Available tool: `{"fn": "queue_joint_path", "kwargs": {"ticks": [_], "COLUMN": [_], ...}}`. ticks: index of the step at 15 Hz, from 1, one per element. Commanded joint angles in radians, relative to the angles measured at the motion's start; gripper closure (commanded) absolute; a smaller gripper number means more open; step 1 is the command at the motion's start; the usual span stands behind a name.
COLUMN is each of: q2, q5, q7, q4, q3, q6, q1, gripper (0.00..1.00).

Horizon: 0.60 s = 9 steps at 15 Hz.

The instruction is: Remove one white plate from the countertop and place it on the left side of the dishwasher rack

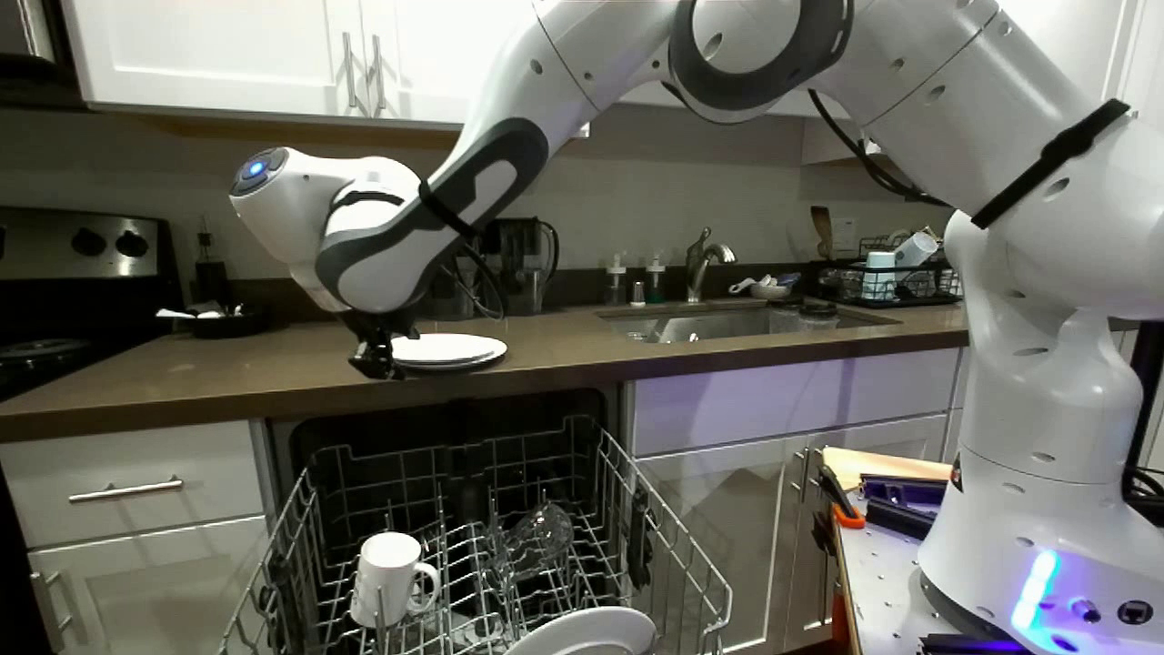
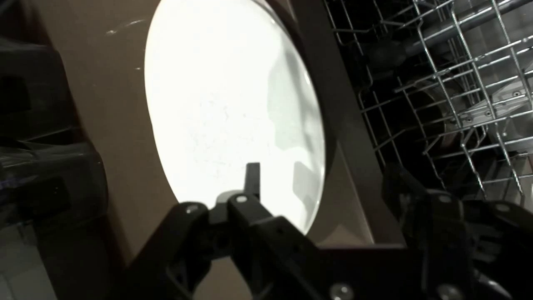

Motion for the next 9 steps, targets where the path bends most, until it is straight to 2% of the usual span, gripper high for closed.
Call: {"fn": "queue_joint_path", "kwargs": {"ticks": [1,4,6,7,8,9], "q2": [0.025,0.035,0.04,0.045,0.051,0.056], "q5": [-0.032,-0.045,-0.05,-0.051,-0.053,-0.055], "q7": [0.004,0.006,0.008,0.009,0.011,0.01], "q4": [0.032,0.038,0.042,0.048,0.055,0.062], "q3": [-0.008,-0.008,-0.009,-0.009,-0.01,-0.01], "q6": [-0.001,-0.001,-0.001,-0.001,-0.001,0.0], "q1": [0.009,0.009,0.01,0.01,0.01,0.01], "gripper": [0.4,0.65,0.75,0.71,0.72,0.65]}}
